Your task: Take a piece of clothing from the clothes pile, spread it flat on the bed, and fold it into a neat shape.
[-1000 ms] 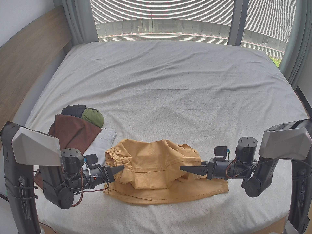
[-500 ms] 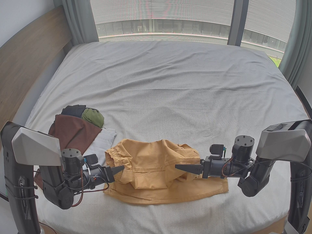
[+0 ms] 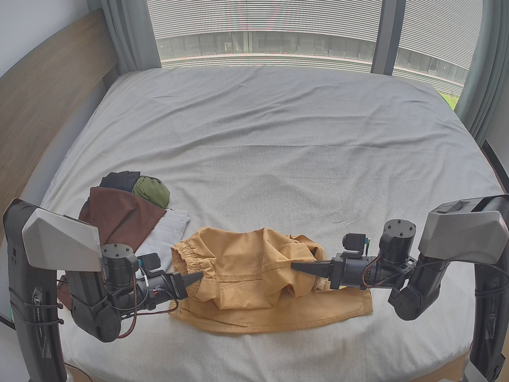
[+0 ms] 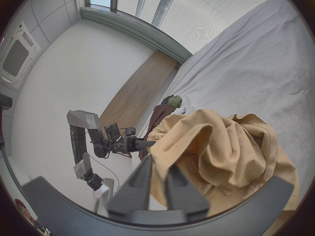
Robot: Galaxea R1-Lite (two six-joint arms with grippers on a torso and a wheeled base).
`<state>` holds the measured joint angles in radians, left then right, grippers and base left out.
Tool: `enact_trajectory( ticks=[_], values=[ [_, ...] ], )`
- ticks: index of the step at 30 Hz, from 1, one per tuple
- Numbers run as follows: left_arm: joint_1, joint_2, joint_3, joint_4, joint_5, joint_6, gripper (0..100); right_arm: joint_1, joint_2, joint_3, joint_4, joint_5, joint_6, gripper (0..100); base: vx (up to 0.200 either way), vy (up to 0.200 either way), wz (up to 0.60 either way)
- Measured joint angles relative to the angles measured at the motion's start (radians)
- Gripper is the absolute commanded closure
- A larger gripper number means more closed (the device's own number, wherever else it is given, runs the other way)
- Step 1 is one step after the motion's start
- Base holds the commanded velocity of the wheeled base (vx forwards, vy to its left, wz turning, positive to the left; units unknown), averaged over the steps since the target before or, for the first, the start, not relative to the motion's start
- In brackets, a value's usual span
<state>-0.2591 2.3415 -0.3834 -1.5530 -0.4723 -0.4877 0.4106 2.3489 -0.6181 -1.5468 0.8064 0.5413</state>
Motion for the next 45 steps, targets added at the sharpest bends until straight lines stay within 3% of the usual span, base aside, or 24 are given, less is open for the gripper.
enact_trajectory(
  ticks=[24, 30, 45],
  values=[
    [0.013, -0.089, 0.001, 0.001, 0.0, -0.017, 100, 0.0, -0.115, 0.023, 0.003, -0.003, 0.034, 100, 0.0, 0.0, 0.0],
    [0.045, -0.156, -0.002, 0.0, -0.001, -0.059, 100, -0.014, -0.15, 0.027, 0.004, -0.006, 0.04, 100, 0.0, 0.0, 0.0],
    [0.063, -0.201, -0.027, 0.0, -0.001, -0.063, 100, -0.053, -0.2, 0.032, 0.005, -0.009, 0.037, 100, 0.0, 0.0, 0.0]
  ],
)
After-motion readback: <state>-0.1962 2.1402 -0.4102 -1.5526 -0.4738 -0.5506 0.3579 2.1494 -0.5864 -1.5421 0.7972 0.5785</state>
